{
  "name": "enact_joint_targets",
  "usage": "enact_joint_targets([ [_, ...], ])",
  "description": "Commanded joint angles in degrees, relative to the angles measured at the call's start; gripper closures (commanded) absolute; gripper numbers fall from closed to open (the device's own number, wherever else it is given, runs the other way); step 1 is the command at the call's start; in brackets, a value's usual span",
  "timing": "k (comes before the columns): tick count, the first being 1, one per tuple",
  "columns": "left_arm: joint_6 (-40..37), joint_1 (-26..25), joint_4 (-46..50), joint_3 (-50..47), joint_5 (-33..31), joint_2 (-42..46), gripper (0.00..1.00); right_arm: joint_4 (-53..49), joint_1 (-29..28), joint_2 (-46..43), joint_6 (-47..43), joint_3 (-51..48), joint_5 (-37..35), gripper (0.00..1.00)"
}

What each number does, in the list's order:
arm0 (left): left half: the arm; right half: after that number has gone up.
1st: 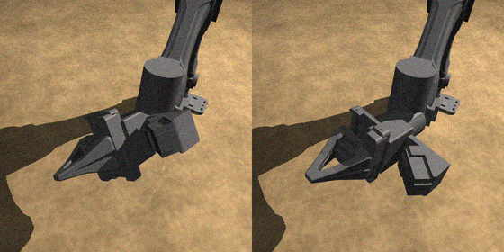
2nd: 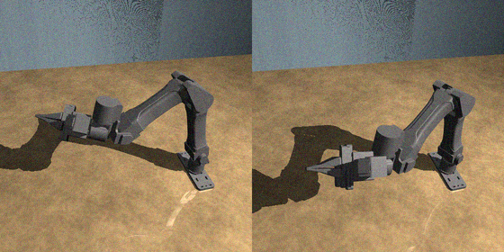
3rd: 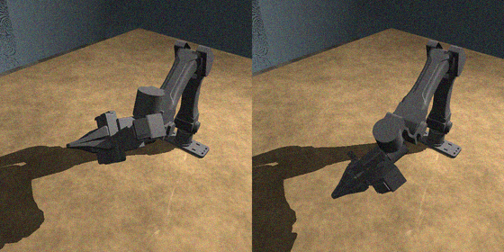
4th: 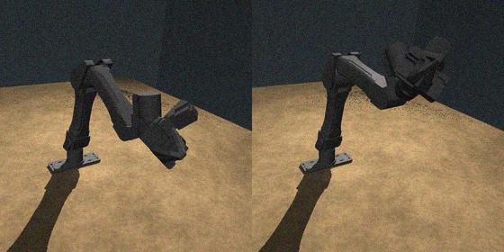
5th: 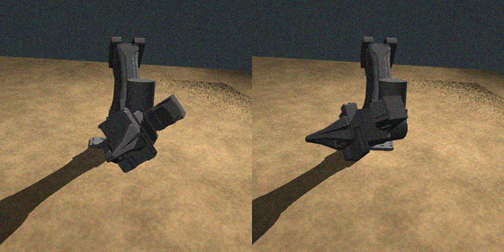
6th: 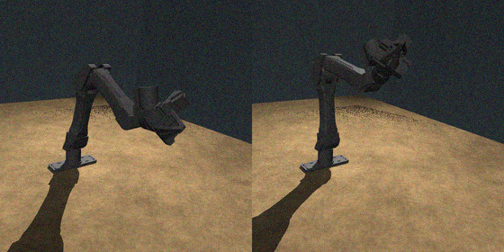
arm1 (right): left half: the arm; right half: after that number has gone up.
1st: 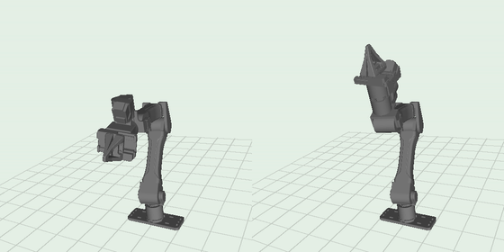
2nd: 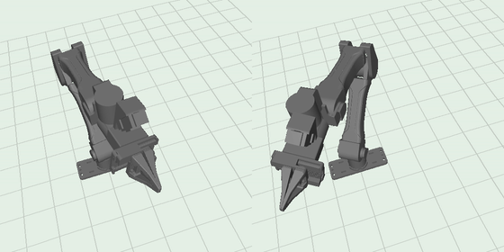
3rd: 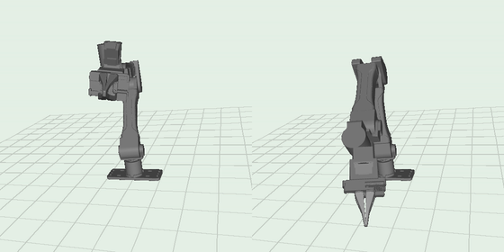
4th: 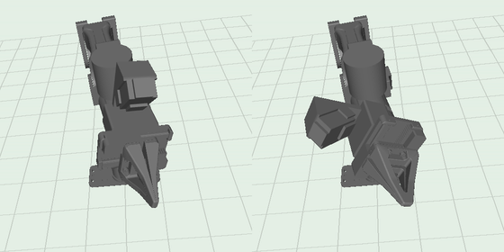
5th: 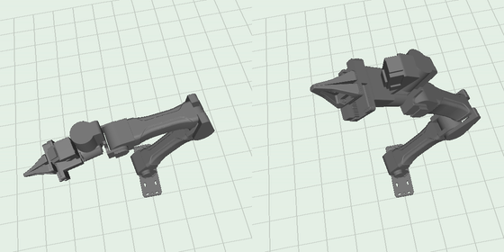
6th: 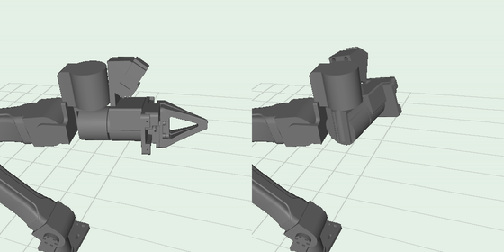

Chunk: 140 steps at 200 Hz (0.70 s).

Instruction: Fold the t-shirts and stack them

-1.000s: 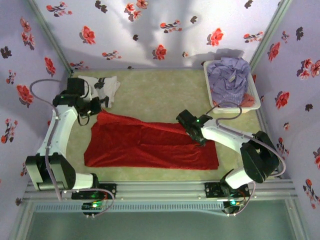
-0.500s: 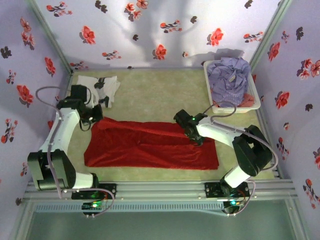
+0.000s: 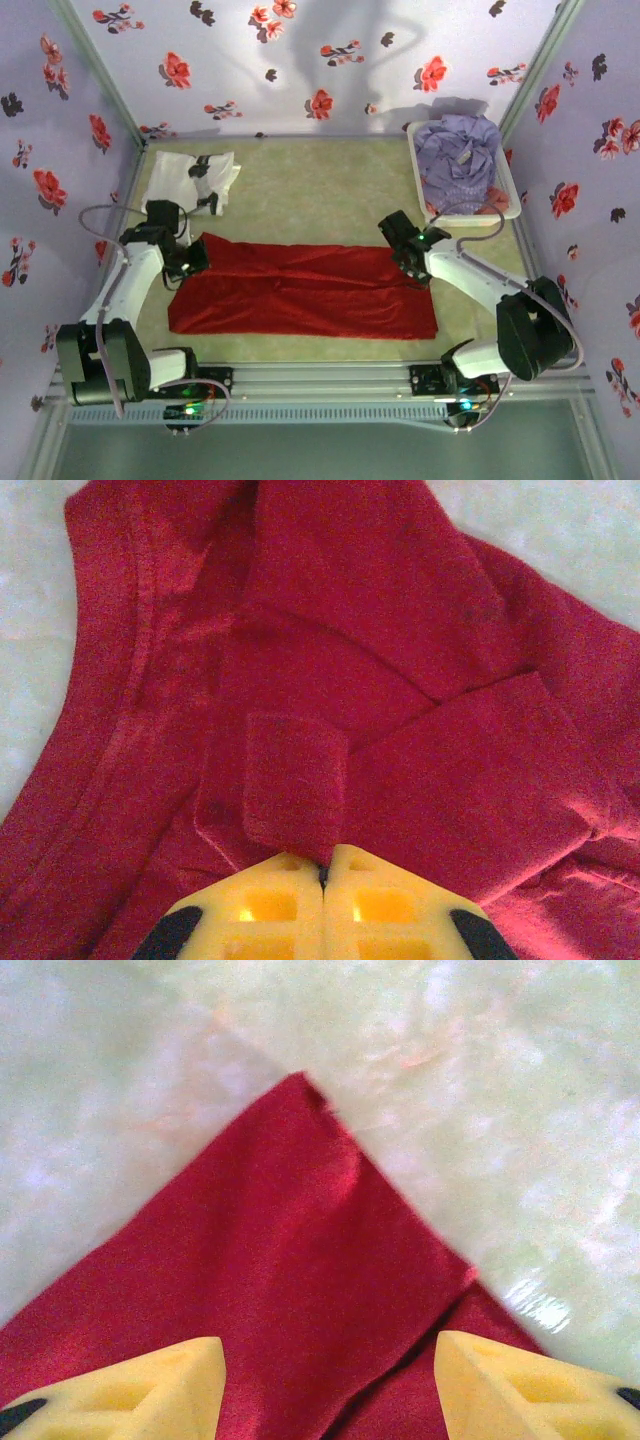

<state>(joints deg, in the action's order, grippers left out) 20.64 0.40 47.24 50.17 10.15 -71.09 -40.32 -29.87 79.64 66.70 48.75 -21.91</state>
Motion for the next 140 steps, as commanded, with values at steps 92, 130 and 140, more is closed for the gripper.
enact_joint_targets([
  [92, 6.27, 0.07, 10.41, 4.60, -4.05, -11.67, 0.61, -0.43, 1.12, 0.71, -7.21, 4.26, 1.01, 0.38],
  [130, 6.25, -2.60, 12.88, 12.43, -3.42, -11.45, 0.42, -0.82, 1.65, 0.29, -9.34, 5.95, 1.75, 0.38],
  [140, 6.10, -4.60, 12.34, 14.16, -2.55, -13.73, 0.41, -0.70, 1.74, 0.53, -9.77, 6.50, 2.30, 0.38],
])
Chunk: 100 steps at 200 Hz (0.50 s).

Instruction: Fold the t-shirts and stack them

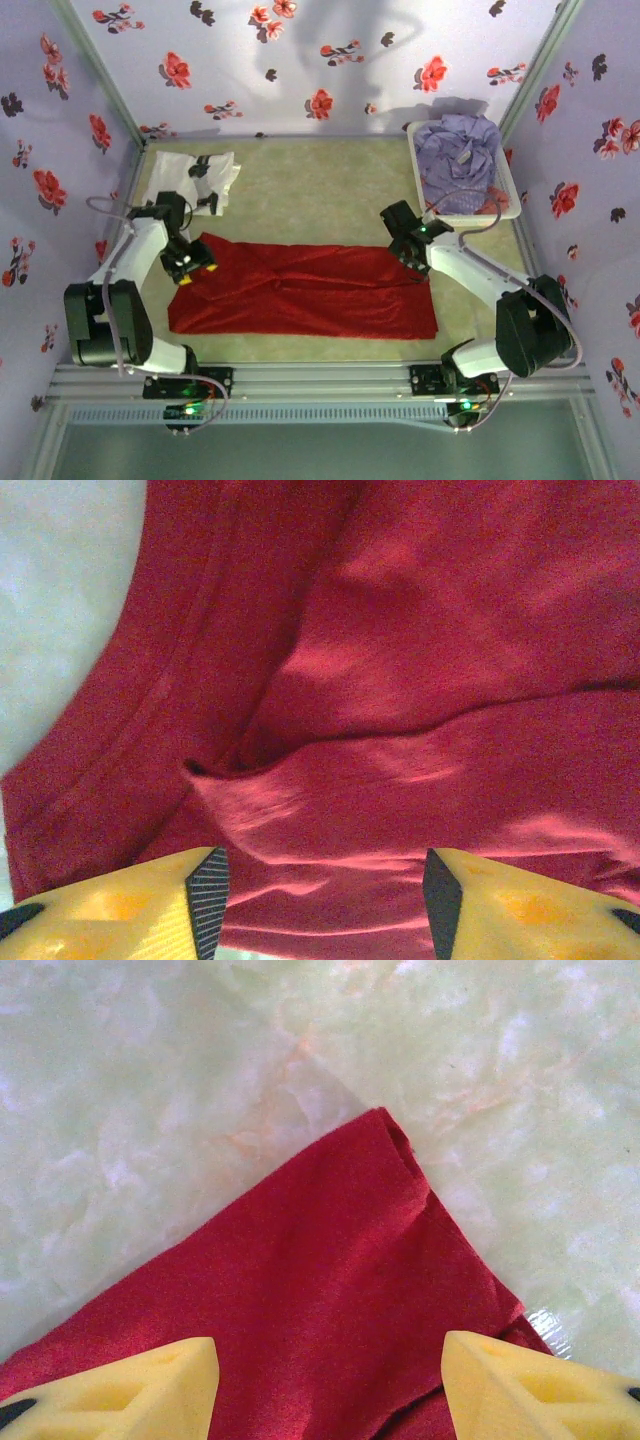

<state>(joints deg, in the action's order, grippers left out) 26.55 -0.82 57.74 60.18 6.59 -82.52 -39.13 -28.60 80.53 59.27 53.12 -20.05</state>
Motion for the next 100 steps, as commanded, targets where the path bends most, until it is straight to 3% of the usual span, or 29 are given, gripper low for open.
enact_joint_targets([
  [1, 0.14, -3.61, 1.77, 4.28, 1.12, -2.61, 0.41, -1.89, 0.47, -0.33, -2.37, 2.19, 0.49, 0.38],
  [46, -0.19, -11.68, -6.11, 8.15, 1.32, -13.54, 0.40, -2.13, 0.65, 0.09, -4.13, 3.51, 2.56, 0.38],
  [100, 0.09, -16.42, -11.23, 11.48, 3.20, -23.75, 0.45, -0.78, 1.06, -0.99, -3.98, 0.23, 3.70, 0.38],
])
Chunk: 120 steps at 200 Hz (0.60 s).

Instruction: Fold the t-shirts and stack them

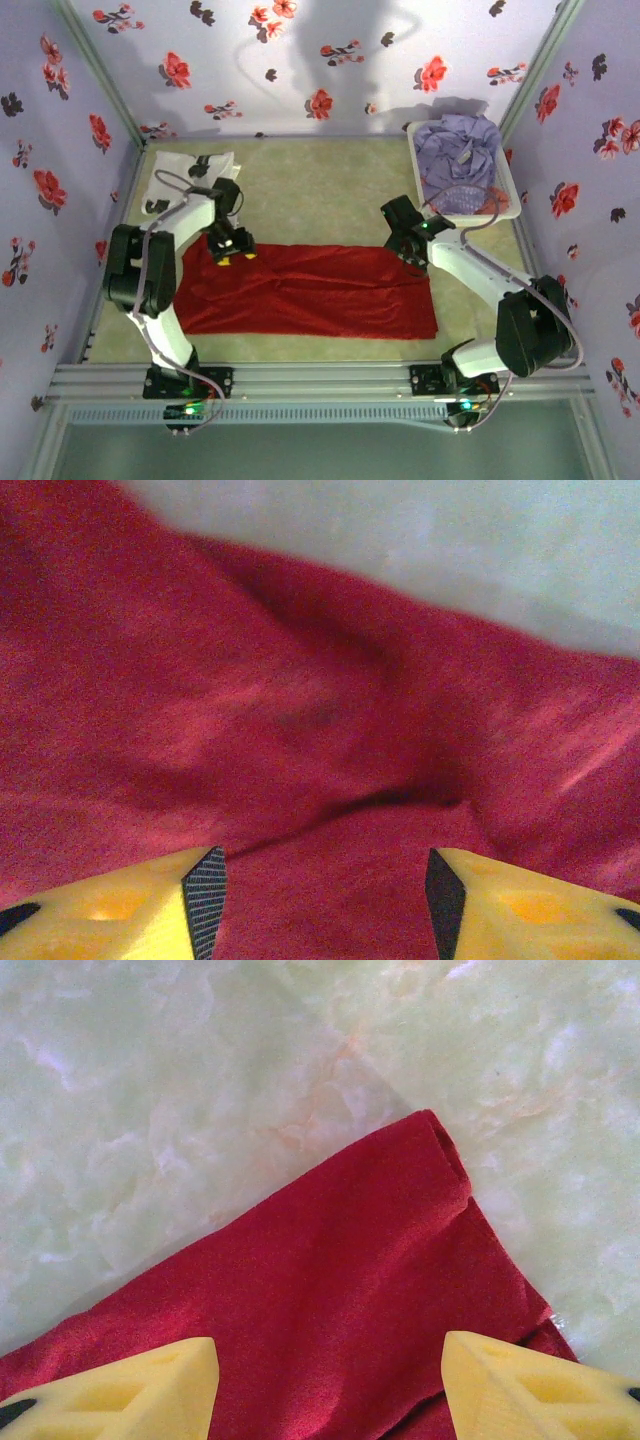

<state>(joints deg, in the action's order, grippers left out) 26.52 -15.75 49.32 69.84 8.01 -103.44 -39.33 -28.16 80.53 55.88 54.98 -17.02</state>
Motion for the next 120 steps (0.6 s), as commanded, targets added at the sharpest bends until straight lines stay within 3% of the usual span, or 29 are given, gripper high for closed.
enact_joint_targets([
  [1, 0.11, -1.57, -2.82, 1.85, 1.81, -2.96, 0.45, -0.58, 0.64, -0.99, -0.59, -1.67, 0.67, 0.38],
  [94, 1.68, -3.50, -2.87, -1.40, 1.28, 0.52, 0.94, -0.03, 1.44, 0.06, -1.91, -0.62, 2.24, 0.38],
  [120, 2.63, -3.70, -3.16, -4.06, 1.11, 3.32, 1.00, 0.04, 1.44, 0.28, -2.09, -0.22, 2.51, 0.38],
])
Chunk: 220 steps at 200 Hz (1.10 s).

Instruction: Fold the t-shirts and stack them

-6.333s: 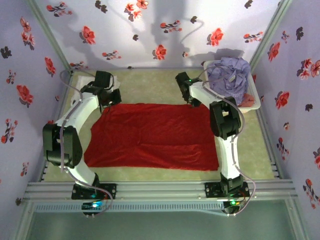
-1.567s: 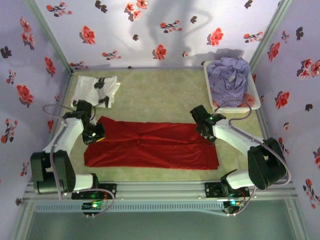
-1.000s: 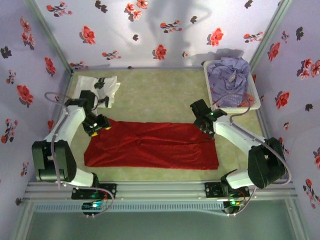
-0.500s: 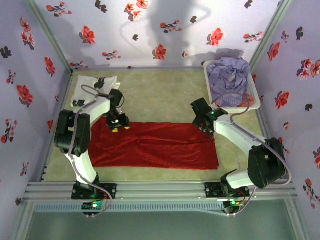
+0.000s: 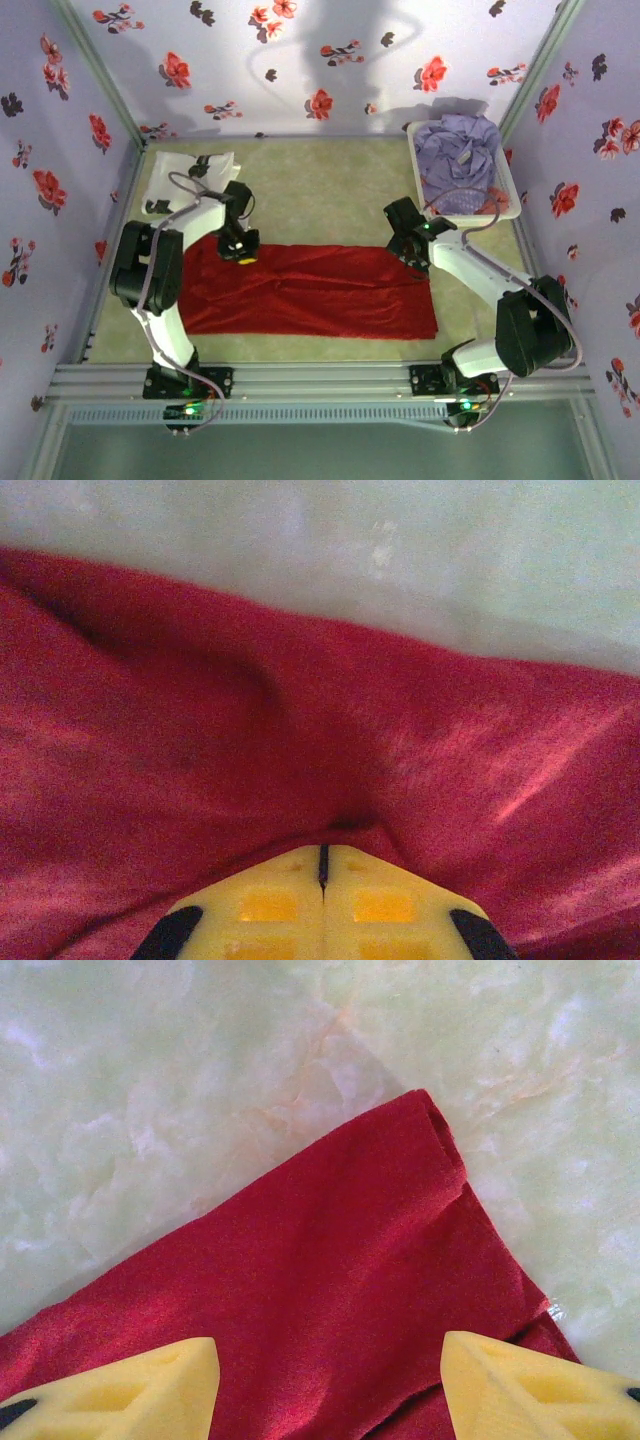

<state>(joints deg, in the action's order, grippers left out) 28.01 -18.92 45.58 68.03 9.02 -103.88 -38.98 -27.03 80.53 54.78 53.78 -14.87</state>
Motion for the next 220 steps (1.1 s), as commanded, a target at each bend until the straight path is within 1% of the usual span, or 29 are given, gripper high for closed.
enact_joint_targets([
  [1, 1.20, -0.56, 0.57, -2.35, 0.11, 3.89, 1.00, -0.31, 0.31, 0.26, -1.00, 0.98, 0.37, 0.38],
  [62, 4.20, -1.82, -0.20, -7.58, -0.33, 11.59, 1.00, 0.79, 0.31, 0.55, -1.17, 0.71, 1.12, 0.38],
  [80, 4.55, -1.85, -0.68, -7.79, -0.93, 11.67, 1.00, 1.15, 0.31, 0.62, -1.17, 0.49, 1.47, 0.38],
  [110, 4.70, -2.51, 1.80, -5.72, -0.04, 10.33, 1.00, 0.58, 0.31, -0.21, -1.26, 0.45, 1.27, 0.38],
  [144, 8.19, -3.57, 4.02, -8.88, -0.49, 14.72, 1.00, 1.01, 0.31, -1.35, -0.92, -0.32, 1.17, 0.38],
  [179, 13.05, -6.59, 5.61, -15.20, -0.31, 21.89, 1.00, 1.72, 0.31, -0.95, -1.40, -0.32, 1.95, 0.39],
  [205, 16.73, -10.29, 5.59, -19.69, -0.29, 25.57, 1.00, 1.81, 0.31, -1.15, -1.96, -0.30, 1.95, 0.39],
  [220, 19.49, -12.74, 3.94, -22.65, 0.10, 27.14, 1.00, 2.31, 0.31, -1.39, -1.90, -0.84, 2.15, 0.39],
])
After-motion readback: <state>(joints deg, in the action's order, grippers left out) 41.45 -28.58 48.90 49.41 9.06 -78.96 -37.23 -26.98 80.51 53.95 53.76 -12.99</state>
